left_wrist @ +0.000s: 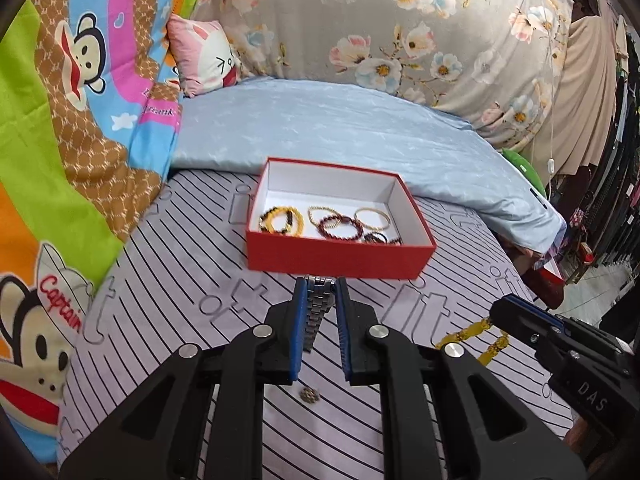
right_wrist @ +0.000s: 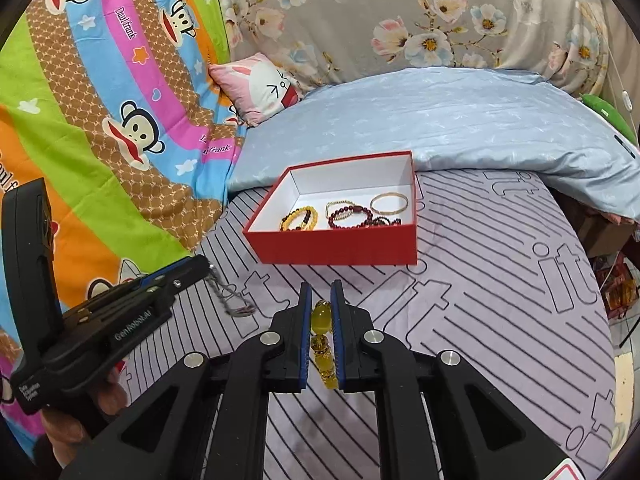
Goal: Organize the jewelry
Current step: 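Carry the watch and yellow bracelet with both tools over the red box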
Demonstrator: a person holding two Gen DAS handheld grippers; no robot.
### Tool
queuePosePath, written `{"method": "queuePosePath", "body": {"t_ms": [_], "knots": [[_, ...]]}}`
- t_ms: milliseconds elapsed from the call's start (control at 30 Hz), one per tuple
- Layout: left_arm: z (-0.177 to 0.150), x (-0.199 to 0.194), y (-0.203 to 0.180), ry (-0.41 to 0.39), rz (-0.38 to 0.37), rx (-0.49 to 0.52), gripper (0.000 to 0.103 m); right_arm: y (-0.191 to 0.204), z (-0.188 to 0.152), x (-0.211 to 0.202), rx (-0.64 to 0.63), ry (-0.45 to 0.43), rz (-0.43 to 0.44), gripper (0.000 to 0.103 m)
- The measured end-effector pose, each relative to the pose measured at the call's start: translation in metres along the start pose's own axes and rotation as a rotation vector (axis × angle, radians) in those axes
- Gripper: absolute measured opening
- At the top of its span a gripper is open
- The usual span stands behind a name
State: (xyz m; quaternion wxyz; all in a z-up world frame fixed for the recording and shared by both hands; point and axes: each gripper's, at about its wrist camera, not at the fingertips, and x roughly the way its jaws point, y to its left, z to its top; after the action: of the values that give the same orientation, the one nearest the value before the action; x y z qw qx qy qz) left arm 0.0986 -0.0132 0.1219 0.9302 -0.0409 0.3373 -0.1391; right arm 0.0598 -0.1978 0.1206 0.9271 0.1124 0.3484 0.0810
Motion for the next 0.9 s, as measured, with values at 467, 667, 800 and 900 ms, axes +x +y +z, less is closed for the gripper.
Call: {"method": "queuePosePath", "body": {"t_ms": [467, 667, 800, 900], "knots": [[0.066, 0.045, 0.005, -0.053, 0.045, 0.046, 0.014, -0.006, 0.076, 0.046, -0.046, -0.035, -0.007, 0.009], [0.096, 0.083, -0.003, -0.06, 0.039, 0.058, 0.014, -0.013, 0.112, 0.088, -0.061, -0.035, -0.034, 0.009], [0.11, 0.113, -0.007, -0.059, 0.042, 0.069, 0.014, -0.018, 0.128, 0.115, -0.074, -0.033, -0.052, 0.009], [0.119, 0.14, -0.009, -0.041, 0.05, 0.066, 0.014, -0.024, 0.137, 0.134, -0.069, -0.031, -0.061, 0.009]]}}
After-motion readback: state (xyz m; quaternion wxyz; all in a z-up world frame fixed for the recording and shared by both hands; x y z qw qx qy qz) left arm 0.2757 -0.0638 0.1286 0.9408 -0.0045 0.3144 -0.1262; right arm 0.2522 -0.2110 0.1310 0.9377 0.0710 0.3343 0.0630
